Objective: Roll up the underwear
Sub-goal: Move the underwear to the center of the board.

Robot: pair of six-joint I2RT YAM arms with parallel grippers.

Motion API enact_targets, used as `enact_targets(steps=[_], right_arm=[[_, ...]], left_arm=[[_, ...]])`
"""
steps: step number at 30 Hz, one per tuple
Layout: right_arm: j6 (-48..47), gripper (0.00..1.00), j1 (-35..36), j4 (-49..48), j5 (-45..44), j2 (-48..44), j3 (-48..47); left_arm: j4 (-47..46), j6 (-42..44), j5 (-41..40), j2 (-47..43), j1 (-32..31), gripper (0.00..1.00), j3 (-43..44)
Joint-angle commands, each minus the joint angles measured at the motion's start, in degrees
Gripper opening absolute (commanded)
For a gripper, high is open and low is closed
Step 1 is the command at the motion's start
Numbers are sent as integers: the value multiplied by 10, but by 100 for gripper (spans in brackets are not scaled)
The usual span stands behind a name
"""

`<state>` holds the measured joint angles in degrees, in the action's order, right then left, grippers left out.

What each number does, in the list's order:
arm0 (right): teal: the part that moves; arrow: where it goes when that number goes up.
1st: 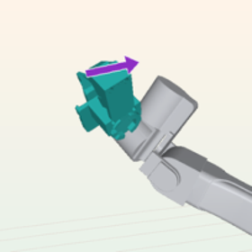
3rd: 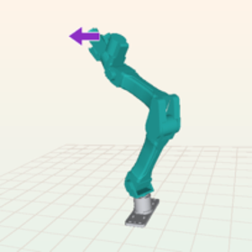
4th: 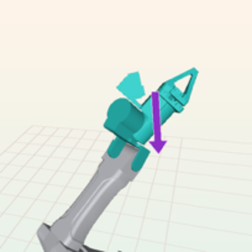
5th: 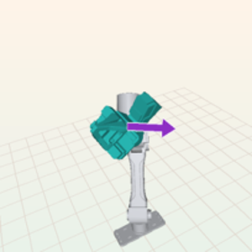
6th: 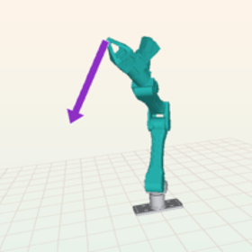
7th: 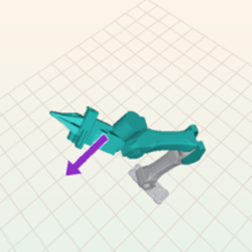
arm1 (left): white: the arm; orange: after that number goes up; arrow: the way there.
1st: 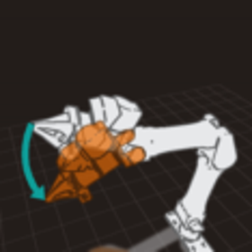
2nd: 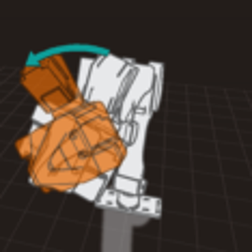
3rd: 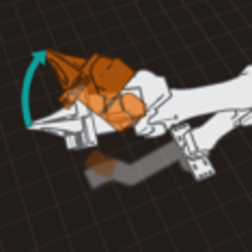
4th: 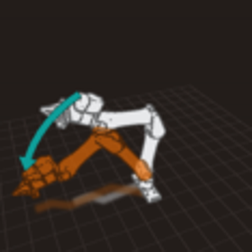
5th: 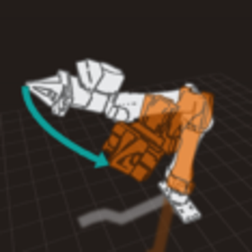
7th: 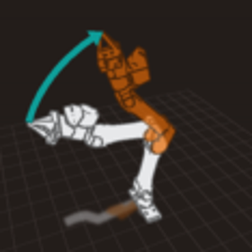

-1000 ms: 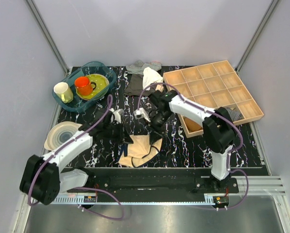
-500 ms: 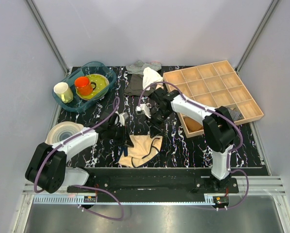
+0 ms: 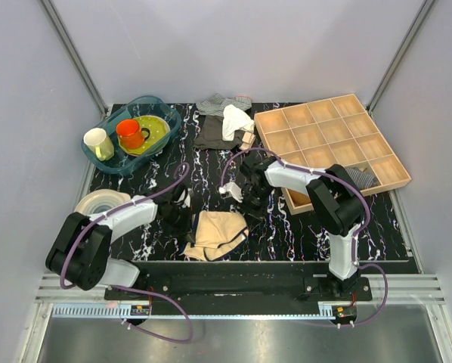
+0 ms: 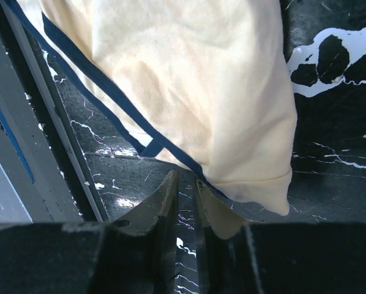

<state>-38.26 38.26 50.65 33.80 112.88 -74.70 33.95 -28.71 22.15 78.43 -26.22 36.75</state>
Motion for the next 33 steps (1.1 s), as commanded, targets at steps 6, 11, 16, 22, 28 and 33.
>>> enact_targets(steps=[6, 11, 16, 22, 28, 33], right_arm=[[-17, 31, 7, 21, 20, -24, -27], [-55, 32, 2, 88, 59, -44, -88], [-56, 33, 1, 97, 86, -43, -116], [-63, 34, 2, 110, 92, -16, -132], [-9, 33, 1, 46, 36, 27, -133], [9, 31, 2, 15, -13, 59, -106]], left_arm=[[0, 15, -24, 1, 20, 1, 28], [-5, 30, -4, 9, 36, 3, 39], [5, 45, 5, -30, 46, 15, 55], [16, 80, 15, -81, 65, 24, 68], [-50, 75, 68, -56, 69, 29, 75], [-84, 66, 108, 25, 60, 28, 86]])
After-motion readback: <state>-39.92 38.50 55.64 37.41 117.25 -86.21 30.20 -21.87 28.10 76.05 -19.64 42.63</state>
